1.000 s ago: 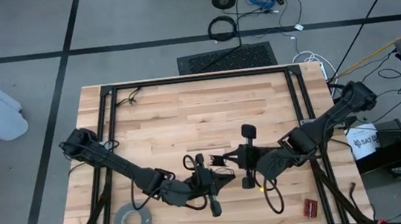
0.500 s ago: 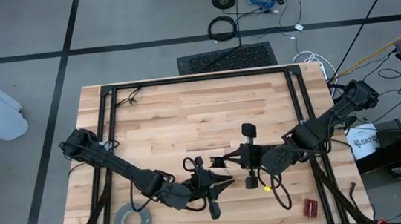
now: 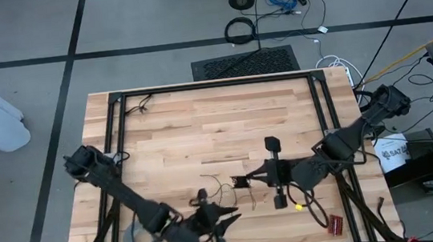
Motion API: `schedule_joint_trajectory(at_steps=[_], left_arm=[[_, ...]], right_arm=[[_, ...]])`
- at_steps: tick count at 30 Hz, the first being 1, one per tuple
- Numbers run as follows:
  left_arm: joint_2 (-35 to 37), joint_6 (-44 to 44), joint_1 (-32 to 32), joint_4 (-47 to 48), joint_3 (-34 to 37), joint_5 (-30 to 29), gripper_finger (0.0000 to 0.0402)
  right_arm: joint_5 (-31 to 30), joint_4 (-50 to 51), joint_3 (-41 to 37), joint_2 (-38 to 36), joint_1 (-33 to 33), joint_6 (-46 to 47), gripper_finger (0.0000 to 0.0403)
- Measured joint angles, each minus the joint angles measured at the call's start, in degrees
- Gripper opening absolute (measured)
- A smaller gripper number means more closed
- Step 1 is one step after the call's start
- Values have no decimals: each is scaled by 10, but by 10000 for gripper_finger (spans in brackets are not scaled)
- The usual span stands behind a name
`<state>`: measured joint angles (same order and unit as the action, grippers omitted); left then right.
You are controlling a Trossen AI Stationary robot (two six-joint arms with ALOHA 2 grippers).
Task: Coil cords
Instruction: Coil the black wire onto the spool
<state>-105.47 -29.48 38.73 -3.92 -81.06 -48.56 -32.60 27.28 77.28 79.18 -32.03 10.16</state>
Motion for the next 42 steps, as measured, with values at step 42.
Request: schedule_joint_trajectory(at_steps=[42], left_arm=[[-156, 176, -65, -403, -7, 139, 162]], right_arm=[[-66, -22, 0, -84, -131, -59, 0]])
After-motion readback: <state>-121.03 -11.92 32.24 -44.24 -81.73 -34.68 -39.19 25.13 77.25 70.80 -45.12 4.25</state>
